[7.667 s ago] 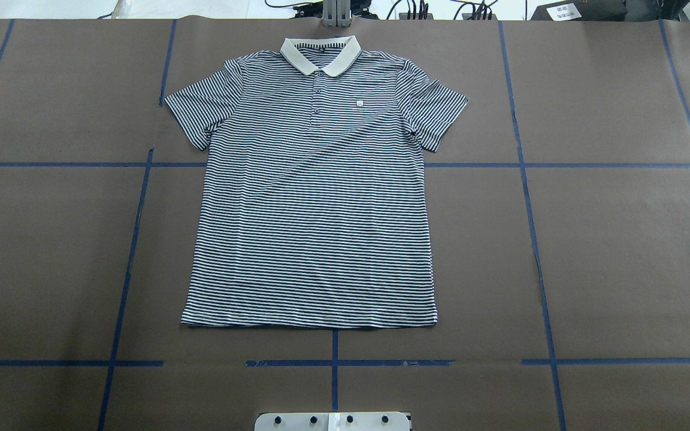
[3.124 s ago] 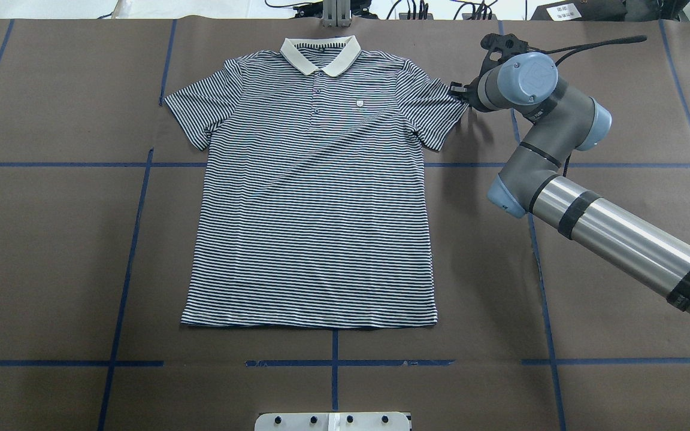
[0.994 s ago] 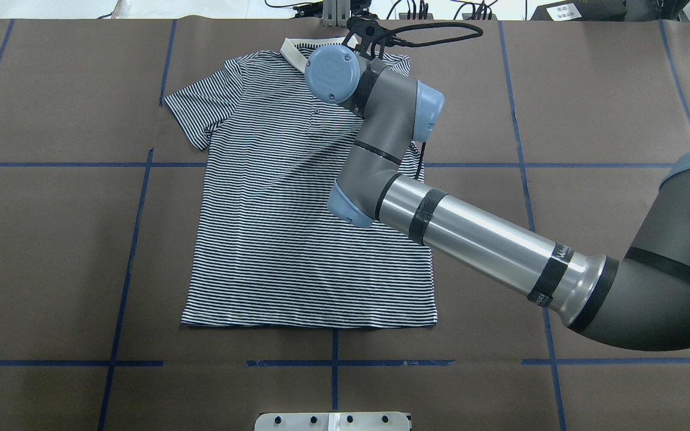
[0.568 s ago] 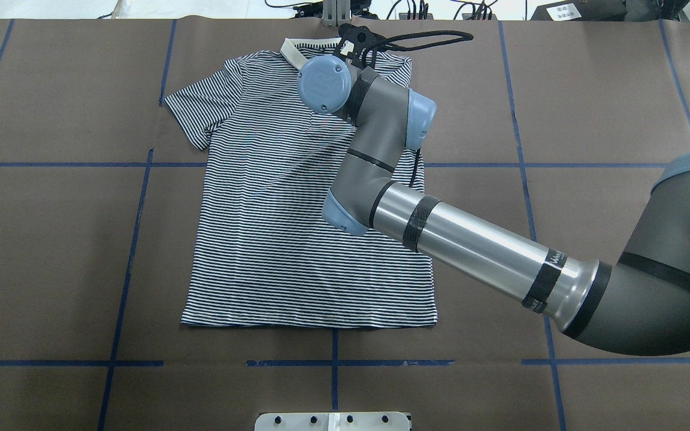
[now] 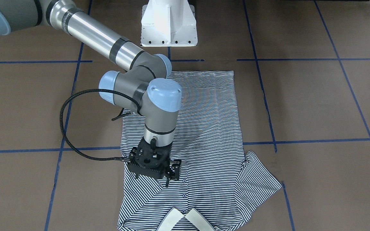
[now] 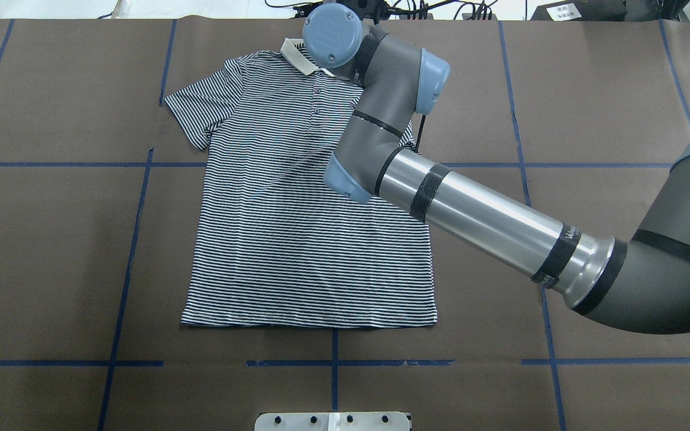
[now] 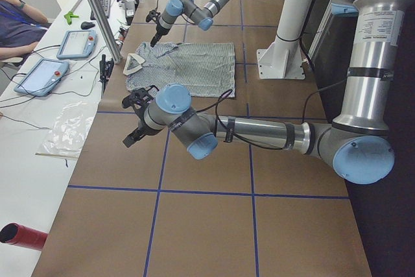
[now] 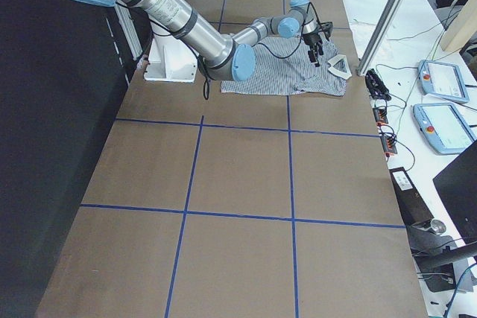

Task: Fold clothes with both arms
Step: 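Fold the held sleeve inward across the shirt toward the collar with the right gripper, then retract the right arm while the left gripper moves to the other sleeve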

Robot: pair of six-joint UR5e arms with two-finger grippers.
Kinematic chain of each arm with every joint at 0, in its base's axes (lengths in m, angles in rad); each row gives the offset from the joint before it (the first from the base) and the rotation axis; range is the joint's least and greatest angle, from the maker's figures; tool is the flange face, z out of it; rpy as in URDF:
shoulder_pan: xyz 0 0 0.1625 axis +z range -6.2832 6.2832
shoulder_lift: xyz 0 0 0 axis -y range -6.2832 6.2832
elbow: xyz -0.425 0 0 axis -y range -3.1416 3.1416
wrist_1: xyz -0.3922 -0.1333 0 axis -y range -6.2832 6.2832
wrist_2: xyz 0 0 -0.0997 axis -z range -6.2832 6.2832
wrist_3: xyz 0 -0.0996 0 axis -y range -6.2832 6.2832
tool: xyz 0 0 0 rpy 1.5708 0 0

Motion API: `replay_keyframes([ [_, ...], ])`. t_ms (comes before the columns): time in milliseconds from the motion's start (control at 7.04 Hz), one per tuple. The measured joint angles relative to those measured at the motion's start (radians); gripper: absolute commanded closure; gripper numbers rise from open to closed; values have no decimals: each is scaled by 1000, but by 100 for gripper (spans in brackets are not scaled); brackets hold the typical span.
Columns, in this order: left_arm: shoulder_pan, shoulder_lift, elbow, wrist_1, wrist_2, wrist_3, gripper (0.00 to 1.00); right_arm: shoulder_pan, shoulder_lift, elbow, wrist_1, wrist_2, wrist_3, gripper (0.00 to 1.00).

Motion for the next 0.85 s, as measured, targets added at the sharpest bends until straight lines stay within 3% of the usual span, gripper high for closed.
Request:
replay_keyframes([
  [568, 235, -212, 126, -77, 46, -407, 0, 229, -337, 370, -56, 323, -434, 0],
  [852, 388, -292, 167, -89, 240, -542, 6, 368, -510, 453, -9, 466, -674, 0],
])
